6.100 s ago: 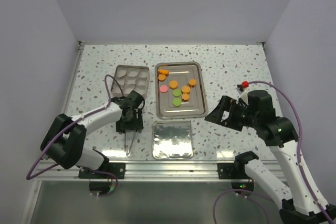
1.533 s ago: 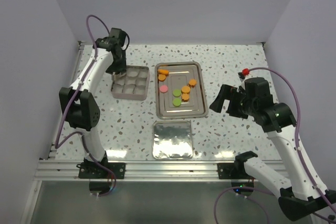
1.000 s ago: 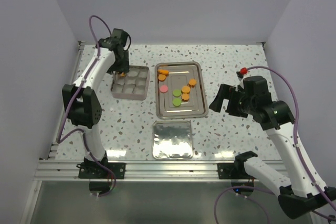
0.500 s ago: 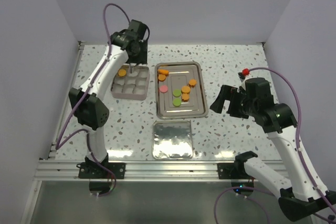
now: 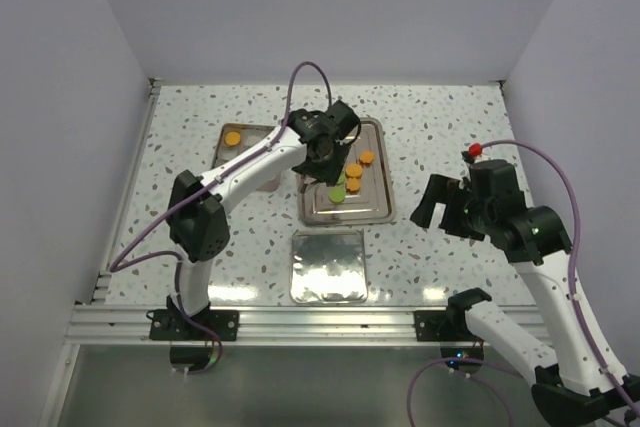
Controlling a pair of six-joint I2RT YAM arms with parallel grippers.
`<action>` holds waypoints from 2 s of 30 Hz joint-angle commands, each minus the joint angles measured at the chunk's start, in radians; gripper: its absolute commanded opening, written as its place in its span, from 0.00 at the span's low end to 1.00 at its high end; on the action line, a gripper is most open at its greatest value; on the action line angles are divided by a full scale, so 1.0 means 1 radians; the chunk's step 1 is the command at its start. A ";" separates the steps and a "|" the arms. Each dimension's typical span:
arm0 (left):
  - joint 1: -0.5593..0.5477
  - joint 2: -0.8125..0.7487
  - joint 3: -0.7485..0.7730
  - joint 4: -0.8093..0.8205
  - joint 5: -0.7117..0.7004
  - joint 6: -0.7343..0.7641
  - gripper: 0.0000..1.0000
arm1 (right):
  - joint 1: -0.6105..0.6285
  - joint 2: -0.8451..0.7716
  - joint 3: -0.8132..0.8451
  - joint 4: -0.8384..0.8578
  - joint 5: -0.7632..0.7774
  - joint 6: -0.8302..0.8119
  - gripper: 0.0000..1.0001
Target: Pack the cookies
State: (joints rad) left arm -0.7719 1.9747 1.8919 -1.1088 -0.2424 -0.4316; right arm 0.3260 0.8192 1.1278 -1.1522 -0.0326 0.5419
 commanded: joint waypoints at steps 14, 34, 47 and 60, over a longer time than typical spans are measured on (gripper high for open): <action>-0.047 -0.082 -0.142 0.092 0.018 -0.036 0.63 | -0.002 -0.060 -0.046 -0.061 0.030 0.044 0.97; -0.044 0.006 -0.097 0.078 0.003 -0.041 0.61 | -0.002 -0.084 -0.043 -0.075 0.031 0.070 0.97; -0.043 0.044 -0.059 0.070 -0.009 -0.035 0.54 | -0.002 -0.078 -0.045 -0.066 0.031 0.073 0.97; 0.120 -0.112 -0.037 0.030 -0.034 -0.013 0.49 | -0.002 -0.055 -0.048 -0.044 0.030 0.055 0.97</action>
State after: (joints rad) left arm -0.7105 1.9667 1.7977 -1.0557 -0.2348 -0.4526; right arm 0.3260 0.7502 1.0775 -1.2179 -0.0166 0.6022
